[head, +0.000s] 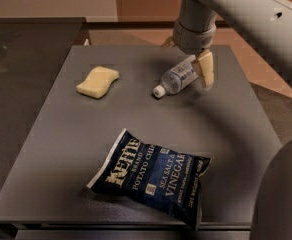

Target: Place blue plastic bottle upright

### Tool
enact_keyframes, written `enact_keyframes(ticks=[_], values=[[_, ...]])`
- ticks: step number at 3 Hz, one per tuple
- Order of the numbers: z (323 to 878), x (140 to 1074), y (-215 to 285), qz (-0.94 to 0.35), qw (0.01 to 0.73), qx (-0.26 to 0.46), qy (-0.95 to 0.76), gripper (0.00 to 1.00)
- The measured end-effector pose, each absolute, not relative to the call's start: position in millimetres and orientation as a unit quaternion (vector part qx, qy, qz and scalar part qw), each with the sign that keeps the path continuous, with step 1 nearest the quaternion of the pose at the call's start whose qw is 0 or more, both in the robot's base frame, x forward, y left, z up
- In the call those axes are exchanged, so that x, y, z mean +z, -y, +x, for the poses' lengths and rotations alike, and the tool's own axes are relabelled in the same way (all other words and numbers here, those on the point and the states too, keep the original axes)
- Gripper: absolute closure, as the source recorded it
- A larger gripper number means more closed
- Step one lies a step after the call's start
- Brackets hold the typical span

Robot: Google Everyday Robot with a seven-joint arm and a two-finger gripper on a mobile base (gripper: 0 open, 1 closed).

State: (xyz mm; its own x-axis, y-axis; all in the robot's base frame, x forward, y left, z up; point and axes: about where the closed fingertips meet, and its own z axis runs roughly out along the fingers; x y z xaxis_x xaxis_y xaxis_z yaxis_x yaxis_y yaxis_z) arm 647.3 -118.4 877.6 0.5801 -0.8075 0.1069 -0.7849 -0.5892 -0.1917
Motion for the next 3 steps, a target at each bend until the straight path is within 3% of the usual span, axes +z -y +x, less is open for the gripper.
enact_keyframes(ticks=[1,3], values=[[652.5,864.0,111.7,-0.9,0.048,-0.086,-0.424,0.0],[649.4,854.1,108.1,-0.914,0.022,-0.08,-0.397,0.32]])
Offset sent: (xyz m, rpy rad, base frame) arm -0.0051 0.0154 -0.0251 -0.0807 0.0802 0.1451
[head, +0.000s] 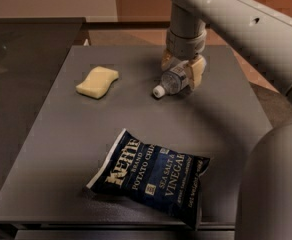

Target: Place blue plastic bottle upright

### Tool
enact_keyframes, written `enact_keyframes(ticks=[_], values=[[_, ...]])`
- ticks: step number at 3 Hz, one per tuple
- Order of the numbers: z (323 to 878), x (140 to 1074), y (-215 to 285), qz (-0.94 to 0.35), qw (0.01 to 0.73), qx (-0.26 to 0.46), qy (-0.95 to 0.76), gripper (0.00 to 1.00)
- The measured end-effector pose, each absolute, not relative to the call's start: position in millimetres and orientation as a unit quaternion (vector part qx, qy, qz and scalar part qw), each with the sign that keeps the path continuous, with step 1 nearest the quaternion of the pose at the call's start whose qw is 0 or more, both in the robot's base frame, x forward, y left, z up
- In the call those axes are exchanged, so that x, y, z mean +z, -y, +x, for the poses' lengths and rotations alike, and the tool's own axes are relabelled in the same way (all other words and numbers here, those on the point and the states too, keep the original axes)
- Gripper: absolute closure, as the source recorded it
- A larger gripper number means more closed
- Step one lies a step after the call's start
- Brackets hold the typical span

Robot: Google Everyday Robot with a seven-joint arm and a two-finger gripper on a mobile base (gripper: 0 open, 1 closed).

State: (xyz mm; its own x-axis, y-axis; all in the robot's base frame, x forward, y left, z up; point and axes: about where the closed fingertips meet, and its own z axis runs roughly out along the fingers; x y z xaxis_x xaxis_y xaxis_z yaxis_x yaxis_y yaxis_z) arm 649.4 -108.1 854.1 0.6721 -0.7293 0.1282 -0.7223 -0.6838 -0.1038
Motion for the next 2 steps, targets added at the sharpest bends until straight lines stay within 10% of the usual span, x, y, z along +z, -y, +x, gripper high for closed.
enact_keyframes(ticks=[2], values=[[649.2,863.5,111.0,-0.91,0.024,-0.076,-0.406,0.78]])
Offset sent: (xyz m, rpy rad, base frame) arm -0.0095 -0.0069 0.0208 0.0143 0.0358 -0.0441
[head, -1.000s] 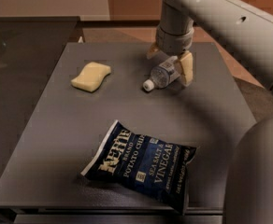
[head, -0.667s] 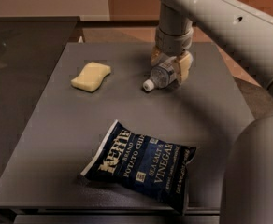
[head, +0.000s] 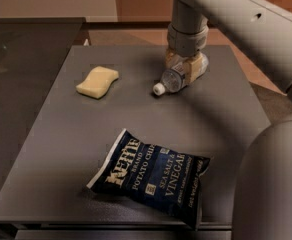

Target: Place blue plastic bottle upright

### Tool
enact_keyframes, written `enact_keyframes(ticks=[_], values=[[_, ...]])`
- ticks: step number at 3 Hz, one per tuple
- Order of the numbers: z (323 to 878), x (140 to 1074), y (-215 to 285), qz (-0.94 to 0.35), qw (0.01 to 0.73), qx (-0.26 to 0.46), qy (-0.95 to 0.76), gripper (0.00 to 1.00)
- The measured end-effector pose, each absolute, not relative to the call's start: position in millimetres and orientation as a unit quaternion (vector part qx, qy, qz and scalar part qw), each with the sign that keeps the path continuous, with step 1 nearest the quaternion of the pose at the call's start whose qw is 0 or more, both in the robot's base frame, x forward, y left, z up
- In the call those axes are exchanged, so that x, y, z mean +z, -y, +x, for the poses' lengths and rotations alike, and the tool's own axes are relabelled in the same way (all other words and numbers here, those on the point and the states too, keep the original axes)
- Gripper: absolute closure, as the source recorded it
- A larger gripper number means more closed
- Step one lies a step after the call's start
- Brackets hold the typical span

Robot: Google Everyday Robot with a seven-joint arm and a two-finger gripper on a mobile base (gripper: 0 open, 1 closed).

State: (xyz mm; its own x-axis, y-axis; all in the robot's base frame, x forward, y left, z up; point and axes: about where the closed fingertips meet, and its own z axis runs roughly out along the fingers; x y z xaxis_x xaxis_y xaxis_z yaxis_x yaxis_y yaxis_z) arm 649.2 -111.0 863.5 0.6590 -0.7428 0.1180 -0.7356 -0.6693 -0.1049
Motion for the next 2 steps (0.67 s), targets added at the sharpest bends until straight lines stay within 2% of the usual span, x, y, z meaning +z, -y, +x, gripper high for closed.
enact_keyframes(ticks=[1,2], values=[[651,874,109,-0.893,0.057,-0.055,-0.443,0.99],[654,891,104,-0.862,0.112,-0.018,-0.495,1.0]])
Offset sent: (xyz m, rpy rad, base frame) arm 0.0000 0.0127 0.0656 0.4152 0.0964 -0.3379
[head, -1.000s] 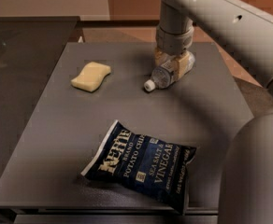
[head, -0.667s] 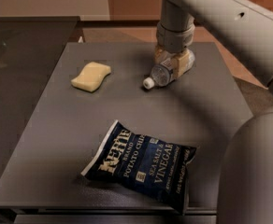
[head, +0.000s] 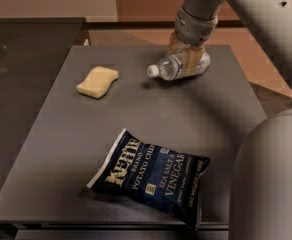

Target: Place blue plastic bottle upright

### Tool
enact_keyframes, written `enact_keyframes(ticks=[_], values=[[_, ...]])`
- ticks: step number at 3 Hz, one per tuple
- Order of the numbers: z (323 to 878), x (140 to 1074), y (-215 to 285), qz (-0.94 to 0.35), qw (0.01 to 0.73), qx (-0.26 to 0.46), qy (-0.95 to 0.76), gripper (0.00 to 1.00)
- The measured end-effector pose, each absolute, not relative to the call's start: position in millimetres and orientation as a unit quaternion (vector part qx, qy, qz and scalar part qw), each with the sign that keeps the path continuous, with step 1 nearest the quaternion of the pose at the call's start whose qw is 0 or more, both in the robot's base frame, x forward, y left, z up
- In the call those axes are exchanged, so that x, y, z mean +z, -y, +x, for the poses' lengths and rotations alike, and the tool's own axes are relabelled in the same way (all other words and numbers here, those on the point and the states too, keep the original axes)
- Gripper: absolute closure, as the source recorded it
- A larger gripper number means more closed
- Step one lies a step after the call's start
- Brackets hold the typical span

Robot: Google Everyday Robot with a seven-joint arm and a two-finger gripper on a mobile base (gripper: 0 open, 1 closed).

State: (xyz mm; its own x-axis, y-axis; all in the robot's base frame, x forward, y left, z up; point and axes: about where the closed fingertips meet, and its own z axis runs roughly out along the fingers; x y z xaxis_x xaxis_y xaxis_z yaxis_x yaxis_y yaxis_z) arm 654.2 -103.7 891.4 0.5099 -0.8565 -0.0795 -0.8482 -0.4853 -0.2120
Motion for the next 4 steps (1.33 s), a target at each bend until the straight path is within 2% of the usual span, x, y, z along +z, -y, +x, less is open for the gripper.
enact_keyframes(ticks=[2,4], values=[[642,943,83,-0.788,0.236,0.057,-0.565,1.0],[615,963,86,-0.699,0.338,0.149,-0.612,1.0]])
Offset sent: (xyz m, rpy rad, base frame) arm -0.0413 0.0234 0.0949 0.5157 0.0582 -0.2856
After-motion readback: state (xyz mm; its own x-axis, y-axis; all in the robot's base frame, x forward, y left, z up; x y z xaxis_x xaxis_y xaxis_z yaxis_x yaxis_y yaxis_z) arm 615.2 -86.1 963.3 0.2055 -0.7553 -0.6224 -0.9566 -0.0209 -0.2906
